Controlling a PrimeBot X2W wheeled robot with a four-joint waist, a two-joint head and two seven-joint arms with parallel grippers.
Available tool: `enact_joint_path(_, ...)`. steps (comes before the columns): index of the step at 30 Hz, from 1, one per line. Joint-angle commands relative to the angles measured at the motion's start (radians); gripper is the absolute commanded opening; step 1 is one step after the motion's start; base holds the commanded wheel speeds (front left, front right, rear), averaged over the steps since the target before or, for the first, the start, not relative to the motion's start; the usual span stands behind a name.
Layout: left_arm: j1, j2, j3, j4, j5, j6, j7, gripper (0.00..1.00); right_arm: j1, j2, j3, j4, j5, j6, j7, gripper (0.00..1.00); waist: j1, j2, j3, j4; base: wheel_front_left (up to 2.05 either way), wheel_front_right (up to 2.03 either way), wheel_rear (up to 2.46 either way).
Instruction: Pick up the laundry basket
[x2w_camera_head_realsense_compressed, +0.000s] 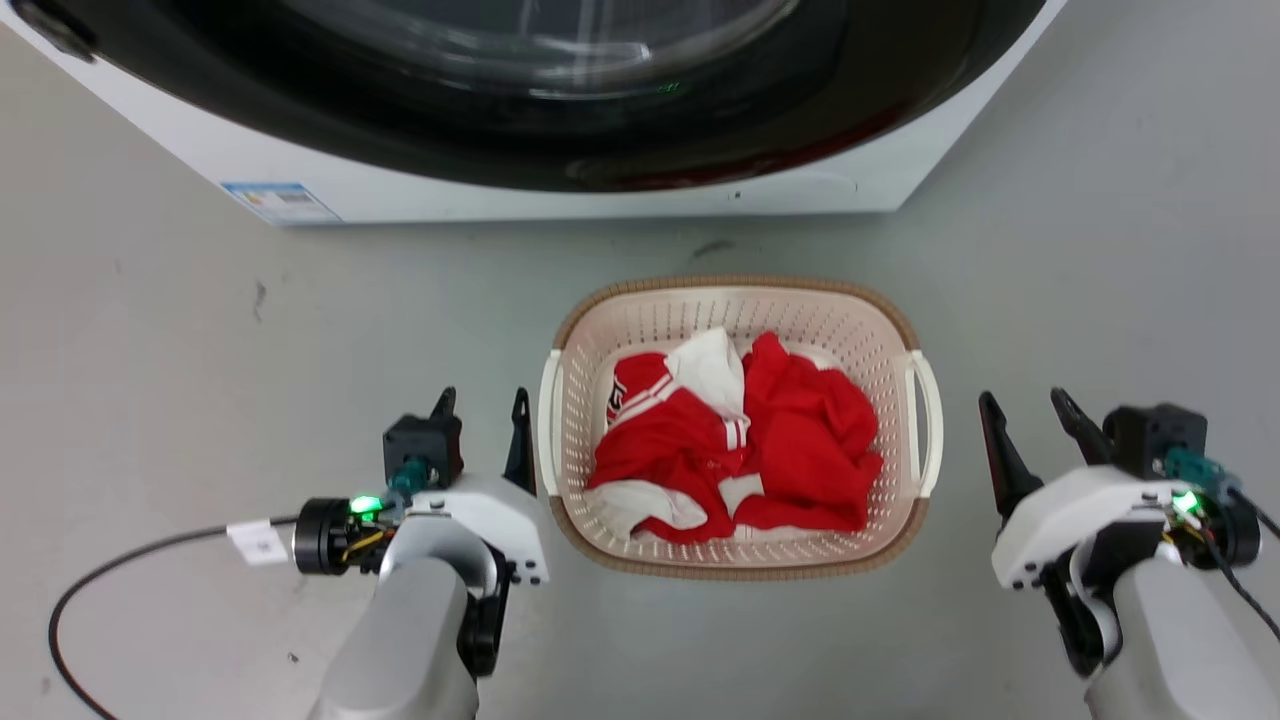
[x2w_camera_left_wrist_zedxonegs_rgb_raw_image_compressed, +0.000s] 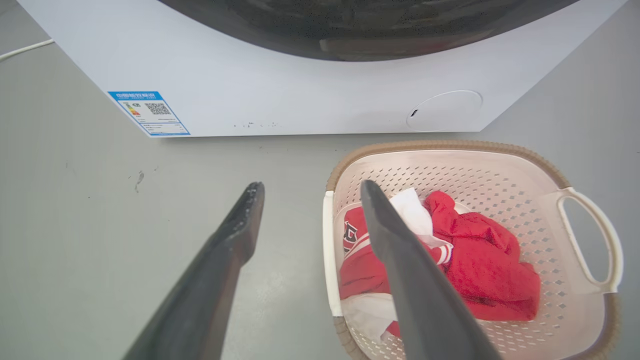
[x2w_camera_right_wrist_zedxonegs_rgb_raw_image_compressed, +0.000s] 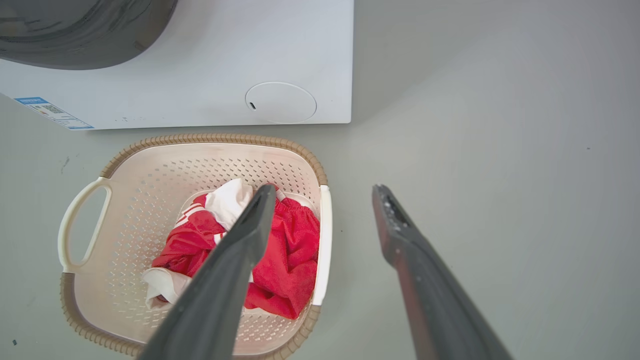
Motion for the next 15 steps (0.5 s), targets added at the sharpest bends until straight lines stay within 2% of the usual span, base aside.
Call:
enact_joint_path(1,-0.040,0.001,0.002,0.036,-0.010,-0.003,0.002,1.00,-0.045,-0.011,0.015,0.033,0.016,0.000,-0.004,1.00,-0.0003,0.0000,0.062,-0.010,0.00,0.00,0.00)
enact_joint_path(15,-0.316,0.010,0.008,0.337,-0.044,-0.044,0.059,1.00,-0.342,-0.071,0.209,0.314,0.165,0.000,0.024,1.00,-0.0003,0.0000,0.235,-0.028,0.00,0.00,0.00)
